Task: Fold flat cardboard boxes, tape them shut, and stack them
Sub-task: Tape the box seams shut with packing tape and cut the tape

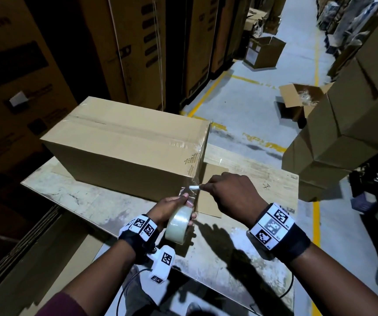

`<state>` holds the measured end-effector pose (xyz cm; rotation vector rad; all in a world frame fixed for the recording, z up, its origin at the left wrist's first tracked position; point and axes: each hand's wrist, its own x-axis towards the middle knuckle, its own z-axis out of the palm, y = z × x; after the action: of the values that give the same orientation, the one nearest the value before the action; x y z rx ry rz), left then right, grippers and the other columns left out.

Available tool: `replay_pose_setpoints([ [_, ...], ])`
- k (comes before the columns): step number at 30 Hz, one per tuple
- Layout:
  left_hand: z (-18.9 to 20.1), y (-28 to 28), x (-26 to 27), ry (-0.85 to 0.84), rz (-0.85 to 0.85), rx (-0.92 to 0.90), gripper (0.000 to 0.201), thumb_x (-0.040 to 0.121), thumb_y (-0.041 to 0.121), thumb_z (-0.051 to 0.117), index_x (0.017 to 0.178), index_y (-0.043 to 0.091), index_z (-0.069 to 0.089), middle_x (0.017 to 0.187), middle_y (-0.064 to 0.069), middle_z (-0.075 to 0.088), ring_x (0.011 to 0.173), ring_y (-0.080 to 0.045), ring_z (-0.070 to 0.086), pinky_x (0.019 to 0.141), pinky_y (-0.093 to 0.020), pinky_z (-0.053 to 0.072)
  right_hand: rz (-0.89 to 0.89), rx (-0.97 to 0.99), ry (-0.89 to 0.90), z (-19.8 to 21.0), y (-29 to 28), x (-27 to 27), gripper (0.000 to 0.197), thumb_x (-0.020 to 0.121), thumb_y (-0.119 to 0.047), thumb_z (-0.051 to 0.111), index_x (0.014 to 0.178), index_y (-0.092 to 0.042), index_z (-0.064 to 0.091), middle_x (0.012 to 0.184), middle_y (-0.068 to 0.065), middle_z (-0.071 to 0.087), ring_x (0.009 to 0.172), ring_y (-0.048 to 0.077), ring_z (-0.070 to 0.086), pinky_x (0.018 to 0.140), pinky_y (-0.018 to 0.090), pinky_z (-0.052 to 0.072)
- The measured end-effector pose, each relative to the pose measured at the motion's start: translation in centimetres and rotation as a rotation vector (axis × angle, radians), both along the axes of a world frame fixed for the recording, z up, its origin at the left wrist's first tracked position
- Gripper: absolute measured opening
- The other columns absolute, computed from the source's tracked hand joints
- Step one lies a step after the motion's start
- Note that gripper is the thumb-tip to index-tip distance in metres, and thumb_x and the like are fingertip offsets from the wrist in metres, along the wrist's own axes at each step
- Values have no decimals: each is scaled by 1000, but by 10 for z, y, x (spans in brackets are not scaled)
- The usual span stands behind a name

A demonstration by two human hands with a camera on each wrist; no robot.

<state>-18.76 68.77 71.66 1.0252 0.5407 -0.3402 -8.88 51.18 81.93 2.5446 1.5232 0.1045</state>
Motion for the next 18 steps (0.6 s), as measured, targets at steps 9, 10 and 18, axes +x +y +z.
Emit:
replay_pose_setpoints([
  [9,-6,5,-4,-21,-21,-58,36,93,39,68,97,5,56,92,-28,60,70,-32,61,69,-39,52,-106,98,293,-43,-58,25,21,106,-37,44,115,-21,53,98,-5,50,82,20,49,60,36,39],
  [10,-7,6,-4,-24,-30,-66,38,92,40,70,97,5,56,94,-28,60,71,-32,60,69,-39,52,-89,171,349,-49,-67,25,21,106,-39,42,113,-23,51,93,-8,46,77,17,43,58,35,36],
  [18,-8,8,-5,-24,-58,-71,35,94,39,69,98,7,57,98,-29,57,74,-33,59,73,-41,51,-50,232,234,-86,-29,19,29,108,-38,36,133,-29,46,95,-1,59,69,21,50,49,31,33],
])
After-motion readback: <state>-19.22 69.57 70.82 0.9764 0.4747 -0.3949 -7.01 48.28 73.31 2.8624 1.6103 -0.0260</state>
